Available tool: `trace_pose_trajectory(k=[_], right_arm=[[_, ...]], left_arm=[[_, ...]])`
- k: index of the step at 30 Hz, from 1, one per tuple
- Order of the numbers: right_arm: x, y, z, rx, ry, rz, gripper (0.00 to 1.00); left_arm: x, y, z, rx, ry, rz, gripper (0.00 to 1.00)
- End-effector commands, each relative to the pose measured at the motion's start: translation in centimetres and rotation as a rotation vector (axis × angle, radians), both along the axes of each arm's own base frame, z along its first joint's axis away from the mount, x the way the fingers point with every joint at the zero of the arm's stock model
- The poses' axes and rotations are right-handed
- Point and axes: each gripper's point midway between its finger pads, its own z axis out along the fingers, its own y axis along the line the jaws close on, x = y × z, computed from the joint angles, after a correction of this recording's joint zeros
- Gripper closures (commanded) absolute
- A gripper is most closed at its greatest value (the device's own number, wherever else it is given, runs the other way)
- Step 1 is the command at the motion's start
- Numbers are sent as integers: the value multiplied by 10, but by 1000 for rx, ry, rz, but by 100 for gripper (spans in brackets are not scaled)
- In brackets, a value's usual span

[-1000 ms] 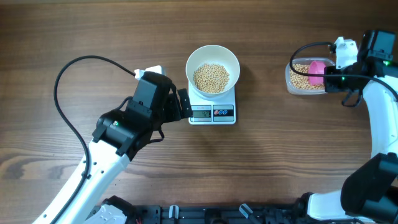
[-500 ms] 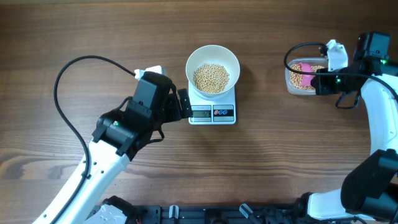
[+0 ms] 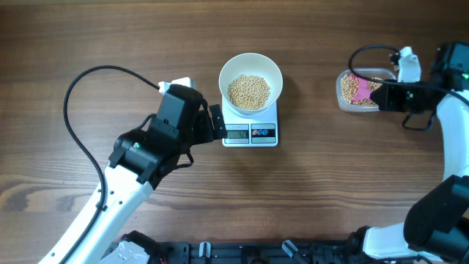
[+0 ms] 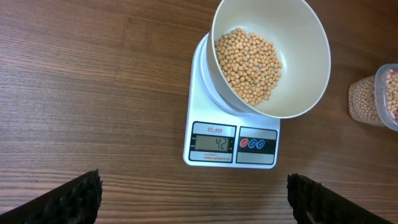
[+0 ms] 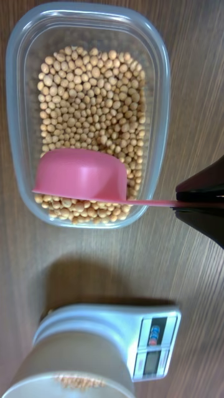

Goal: Scoop item into bowl and weigh 150g on scale
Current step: 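Dip the pink scoop into the soybeans again, then lift the filled scoop and carry it left over the white bowl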

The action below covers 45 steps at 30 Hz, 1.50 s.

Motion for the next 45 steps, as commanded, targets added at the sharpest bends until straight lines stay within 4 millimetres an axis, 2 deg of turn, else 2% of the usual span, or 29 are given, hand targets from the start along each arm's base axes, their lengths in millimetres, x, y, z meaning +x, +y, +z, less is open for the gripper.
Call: trace_pose_trajectory(k=[1,7,11,15,28,36,39,45], right_arm=[[3,4,4,159,-14,-33,96],[-1,-25,-10,186,25,-134,96],[-5,-39,-11,207,37,-199,95],[-5,-43,-2,288,0,-216,96],[-15,-76,24,484,-104,-335,96],[-19,-79,45,622,-177,-339,96],[-17,-68,63,735,-220,-307,96],[-14,-47,87,876,-261,-239,96]], left_arm=[[1,3,3,7,-14,4,0],[1,3,3,7,-14,4,0],[1,3,3,7,-14,4,0],[1,3,3,7,-14,4,0],[1,3,3,7,-14,4,0],[1,3,3,7,-14,4,0],[1,3,3,7,-14,4,0],[1,3,3,7,-14,4,0]])
